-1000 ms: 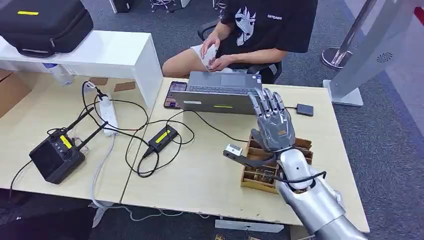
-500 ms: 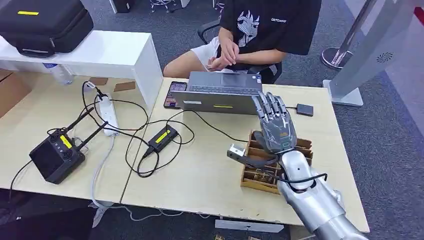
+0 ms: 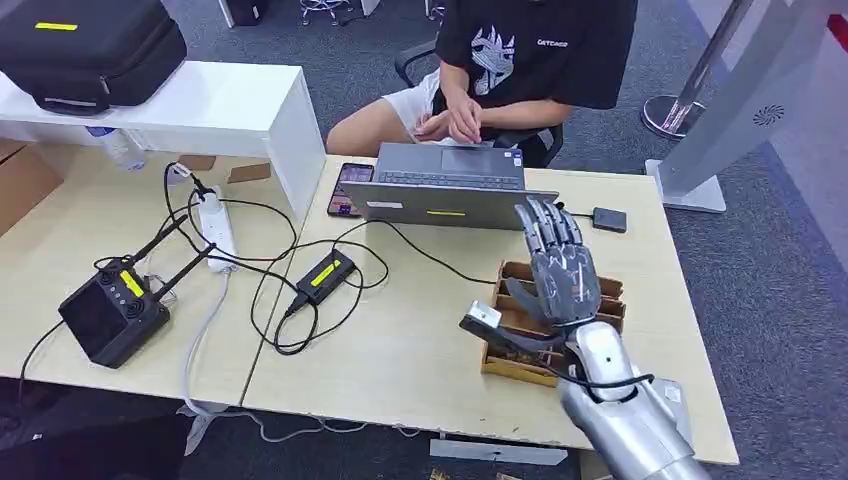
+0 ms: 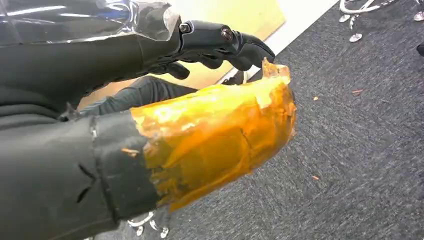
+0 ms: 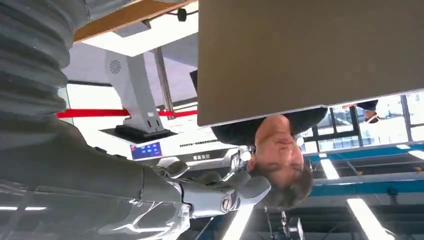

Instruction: Pass the card to the sensor for recognition and then transmit it.

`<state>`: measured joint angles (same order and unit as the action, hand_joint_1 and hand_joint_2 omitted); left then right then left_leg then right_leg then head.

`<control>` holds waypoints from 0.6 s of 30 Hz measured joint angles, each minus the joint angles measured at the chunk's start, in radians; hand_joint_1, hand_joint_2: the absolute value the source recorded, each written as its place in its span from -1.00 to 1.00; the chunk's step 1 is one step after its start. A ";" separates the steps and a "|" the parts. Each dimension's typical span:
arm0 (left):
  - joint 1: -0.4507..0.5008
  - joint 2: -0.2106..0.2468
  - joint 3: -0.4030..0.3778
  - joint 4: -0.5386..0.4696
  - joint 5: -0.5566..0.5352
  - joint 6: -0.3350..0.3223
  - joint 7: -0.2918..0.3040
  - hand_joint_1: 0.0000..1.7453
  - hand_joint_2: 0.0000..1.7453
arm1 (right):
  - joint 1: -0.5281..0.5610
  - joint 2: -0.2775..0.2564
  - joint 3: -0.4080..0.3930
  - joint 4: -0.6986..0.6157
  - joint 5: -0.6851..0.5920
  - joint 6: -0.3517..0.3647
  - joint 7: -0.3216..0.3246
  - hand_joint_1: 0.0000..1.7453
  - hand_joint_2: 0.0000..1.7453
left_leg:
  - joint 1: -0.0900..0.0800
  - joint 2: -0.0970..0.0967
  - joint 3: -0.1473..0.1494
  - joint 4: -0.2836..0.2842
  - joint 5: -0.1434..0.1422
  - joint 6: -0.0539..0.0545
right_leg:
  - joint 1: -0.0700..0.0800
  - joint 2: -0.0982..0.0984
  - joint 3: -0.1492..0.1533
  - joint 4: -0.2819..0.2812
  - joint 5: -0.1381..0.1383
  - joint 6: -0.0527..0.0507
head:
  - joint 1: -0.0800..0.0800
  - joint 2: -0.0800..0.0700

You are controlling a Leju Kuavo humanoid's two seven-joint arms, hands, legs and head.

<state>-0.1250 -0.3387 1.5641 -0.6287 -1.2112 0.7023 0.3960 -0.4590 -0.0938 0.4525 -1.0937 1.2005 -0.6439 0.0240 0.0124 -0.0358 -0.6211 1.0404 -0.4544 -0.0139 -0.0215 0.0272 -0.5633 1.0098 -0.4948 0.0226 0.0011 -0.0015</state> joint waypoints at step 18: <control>0.000 0.000 0.000 0.000 0.000 0.000 0.000 -1.00 -1.00 | 0.023 -0.006 -0.017 -0.026 -0.015 0.010 -0.019 -1.00 1.00 | 0.000 0.000 0.000 0.000 0.000 0.000 | 0.000 0.000 0.000 0.000 0.000 0.000 | 0.000 0.000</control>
<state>-0.1250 -0.3387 1.5641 -0.6287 -1.2112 0.7023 0.3960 -0.4355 -0.0999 0.4356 -1.1192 1.1856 -0.6344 0.0053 0.0123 -0.0357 -0.6211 1.0405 -0.4544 -0.0138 -0.0215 0.0272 -0.5634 1.0098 -0.4948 0.0226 0.0011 -0.0015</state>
